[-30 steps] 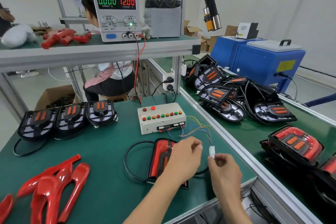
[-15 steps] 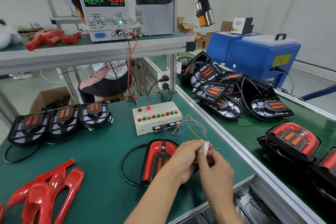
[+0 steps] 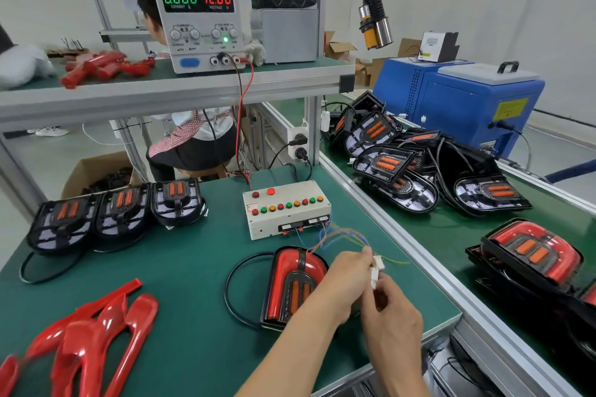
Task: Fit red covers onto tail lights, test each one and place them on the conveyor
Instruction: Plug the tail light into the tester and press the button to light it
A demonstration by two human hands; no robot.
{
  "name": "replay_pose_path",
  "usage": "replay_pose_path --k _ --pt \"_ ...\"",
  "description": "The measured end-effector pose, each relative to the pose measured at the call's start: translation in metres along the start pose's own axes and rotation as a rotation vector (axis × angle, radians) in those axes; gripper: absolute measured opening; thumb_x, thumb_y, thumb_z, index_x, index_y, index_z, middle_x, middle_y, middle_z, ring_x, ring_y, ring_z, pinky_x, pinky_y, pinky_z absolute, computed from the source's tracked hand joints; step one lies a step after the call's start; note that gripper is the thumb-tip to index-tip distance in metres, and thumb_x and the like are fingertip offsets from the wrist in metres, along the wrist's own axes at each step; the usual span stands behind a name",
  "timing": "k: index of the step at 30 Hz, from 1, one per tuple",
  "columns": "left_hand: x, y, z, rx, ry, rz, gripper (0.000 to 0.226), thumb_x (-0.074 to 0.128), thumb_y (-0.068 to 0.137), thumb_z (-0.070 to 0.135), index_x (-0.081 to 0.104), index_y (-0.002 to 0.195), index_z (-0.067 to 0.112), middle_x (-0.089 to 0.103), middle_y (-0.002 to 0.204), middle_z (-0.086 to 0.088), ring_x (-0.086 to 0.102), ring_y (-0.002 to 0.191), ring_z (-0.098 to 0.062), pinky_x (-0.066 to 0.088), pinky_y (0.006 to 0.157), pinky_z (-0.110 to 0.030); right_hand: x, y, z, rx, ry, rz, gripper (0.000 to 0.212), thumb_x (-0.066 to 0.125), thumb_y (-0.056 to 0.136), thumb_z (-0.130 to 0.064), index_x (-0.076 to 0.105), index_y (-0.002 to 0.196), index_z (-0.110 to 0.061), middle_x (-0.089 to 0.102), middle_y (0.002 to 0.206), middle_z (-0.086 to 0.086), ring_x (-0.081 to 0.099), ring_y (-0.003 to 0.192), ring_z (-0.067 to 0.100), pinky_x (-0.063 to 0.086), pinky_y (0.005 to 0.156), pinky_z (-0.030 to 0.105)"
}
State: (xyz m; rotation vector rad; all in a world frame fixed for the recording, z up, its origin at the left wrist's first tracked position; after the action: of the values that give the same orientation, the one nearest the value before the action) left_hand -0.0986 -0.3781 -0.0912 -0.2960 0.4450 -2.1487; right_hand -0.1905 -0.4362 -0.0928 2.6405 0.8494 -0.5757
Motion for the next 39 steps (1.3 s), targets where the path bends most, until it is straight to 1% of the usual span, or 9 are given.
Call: replay_pose_path --k 5,9,13,16,19,22,26,29,39 --pt "-0.024 -0.021 0.024 0.287 0.585 0.191 0.046 0.045 0.102 0.033 0.046 0.059 0.016 0.051 0.062 0.002 0.049 0.073 -0.026 0.038 0.069 -0.035 -0.007 -0.008 0.009 0.016 -0.09 -0.08 0.031 0.068 0.089 -0.041 0.051 0.069 -0.025 0.055 0.057 -0.007 0.051 0.059 0.01 0.04 0.059 0.035" --pt "-0.06 -0.053 0.04 0.414 0.758 0.41 0.044 0.052 0.096 0.044 0.054 0.063 0.015 0.064 0.067 -0.003 0.059 0.075 -0.029 0.047 0.07 -0.035 0.0 -0.016 0.01 0.02 -0.067 -0.292 0.012 0.065 0.093 -0.032 0.06 0.082 -0.032 0.059 0.057 -0.003 0.049 0.052 0.01 0.044 0.06 0.027" --pt "-0.13 -0.071 0.048 0.405 0.789 0.713 0.03 0.055 0.095 0.05 0.061 0.085 0.023 0.063 0.088 0.005 0.06 0.084 -0.021 0.047 0.076 -0.033 0.002 -0.026 0.001 0.071 0.202 -0.409 0.017 0.059 0.099 -0.01 0.068 0.092 -0.023 0.071 0.062 0.008 0.057 0.048 0.015 0.048 0.054 0.026" --pt "-0.167 -0.055 0.027 0.157 0.908 0.674 0.048 0.049 0.098 0.06 0.057 0.104 0.012 0.06 0.105 -0.004 0.061 0.096 -0.026 0.05 0.084 -0.037 0.012 -0.036 -0.003 0.272 0.499 -0.517 0.03 0.043 0.102 0.006 0.072 0.101 -0.005 0.076 0.079 0.02 0.068 0.058 0.027 0.053 0.05 0.029" --pt "-0.176 -0.033 -0.008 -0.042 0.8 0.466 0.065 0.045 0.096 0.068 0.062 0.103 0.007 0.071 0.1 -0.009 0.067 0.091 -0.025 0.056 0.087 -0.039 0.022 -0.043 0.007 0.474 0.598 -0.531 0.043 0.041 0.107 -0.017 0.071 0.089 0.008 0.071 0.077 0.033 0.064 0.052 0.032 0.046 0.045 0.028" --pt "-0.169 -0.026 -0.032 -0.048 0.558 0.37 0.063 0.044 0.098 0.065 0.066 0.099 0.006 0.074 0.093 -0.014 0.069 0.083 -0.021 0.056 0.083 -0.036 0.018 -0.043 0.014 0.361 0.45 -0.455 0.039 0.063 0.099 -0.022 0.069 0.067 0.0 0.069 0.063 0.026 0.055 0.047 0.024 0.039 0.045 0.024" --pt "-0.168 -0.037 -0.04 0.039 0.424 0.41 0.052 0.046 0.1 0.06 0.055 0.081 0.012 0.069 0.08 -0.008 0.059 0.069 -0.021 0.053 0.076 -0.039 0.012 -0.044 0.012 0.22 0.282 -0.447 0.014 0.067 0.093 -0.002 0.07 0.091 -0.015 0.071 0.059 0.01 0.049 0.044 0.012 0.043 0.048 0.016" --pt "-0.182 -0.058 -0.045 0.063 0.26 0.44 0.057 0.049 0.1 0.057 0.063 0.082 0.005 0.074 0.076 -0.007 0.064 0.065 -0.021 0.053 0.074 -0.036 0.009 -0.043 0.014 0.234 0.264 -0.442 0.028 0.065 0.093 0.002 0.059 0.113 -0.016 0.071 0.06 0.01 0.052 0.046 0.004 0.042 0.055 0.009" --pt "-0.247 -0.13 -0.046 0.111 -0.121 0.705 0.052 0.057 0.099 0.049 0.076 0.085 0.003 0.077 0.076 -0.015 0.075 0.064 -0.03 0.055 0.061 -0.034 0.028 -0.06 -0.01 0.109 0.183 -0.778 0.018 0.074 0.079 0.01 0.073 0.085 -0.007 0.07 0.071 0.002 0.059 0.064 0.012 0.047 0.07 0.017"
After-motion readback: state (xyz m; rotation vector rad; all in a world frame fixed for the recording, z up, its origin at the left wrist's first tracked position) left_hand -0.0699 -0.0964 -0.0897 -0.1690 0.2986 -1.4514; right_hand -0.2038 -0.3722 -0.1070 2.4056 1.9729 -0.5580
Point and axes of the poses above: each hand's wrist, its own y-axis towards the middle knuckle, its own x-axis out of the palm, z = x × y, the point moved 8 cm from there along y, towards the middle knuckle
